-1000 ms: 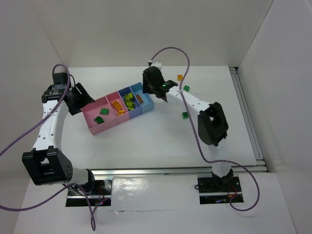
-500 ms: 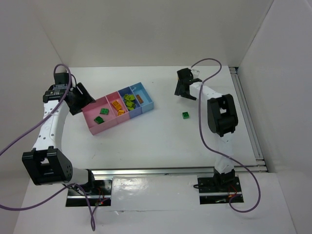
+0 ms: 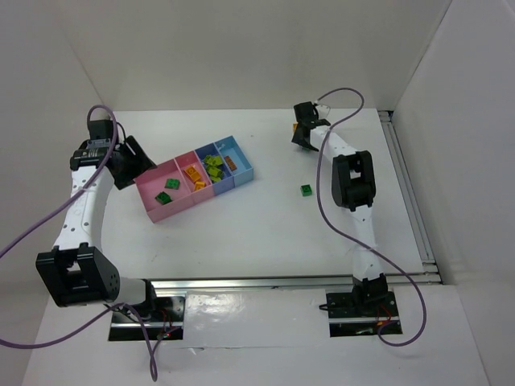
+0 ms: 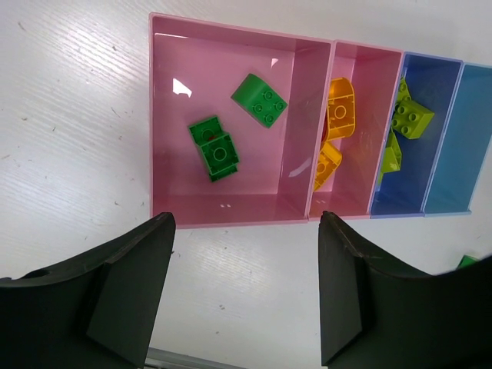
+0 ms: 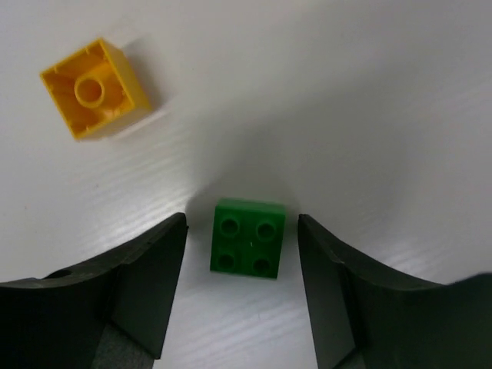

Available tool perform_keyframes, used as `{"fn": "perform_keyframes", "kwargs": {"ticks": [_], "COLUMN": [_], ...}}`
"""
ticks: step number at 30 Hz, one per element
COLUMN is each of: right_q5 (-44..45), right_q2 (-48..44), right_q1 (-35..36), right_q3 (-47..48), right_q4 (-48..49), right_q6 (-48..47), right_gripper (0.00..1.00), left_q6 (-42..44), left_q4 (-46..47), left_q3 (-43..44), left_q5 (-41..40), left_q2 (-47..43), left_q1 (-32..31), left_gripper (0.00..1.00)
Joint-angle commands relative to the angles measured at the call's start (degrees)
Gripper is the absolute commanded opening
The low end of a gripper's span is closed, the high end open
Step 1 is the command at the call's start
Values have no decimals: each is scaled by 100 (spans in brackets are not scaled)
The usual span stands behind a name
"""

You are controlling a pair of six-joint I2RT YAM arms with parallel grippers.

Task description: Sort the legos into containers by color

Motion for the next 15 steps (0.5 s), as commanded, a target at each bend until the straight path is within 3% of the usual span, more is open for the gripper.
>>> {"fn": "perform_keyframes", "kwargs": {"ticks": [1,7,15], "right_q5": [75,75,-4], "right_q2": [352,29,-1710], "right_q1": [-57,12,504], "right_q3": [654,341,-1058], "right_q4": [-490,-290,335], "right_q6": [68,68,-38], "right_gripper": [65,33,28], "left_q6": [137,137,137], "left_q4": [47,-6,-6], "left_q3": [90,90,90], "left_q5": [-81,-81,-81], "left_q2": [-219,-219,-219], "left_q1": [-13,-13,-13], "left_gripper": [77,77,77]}}
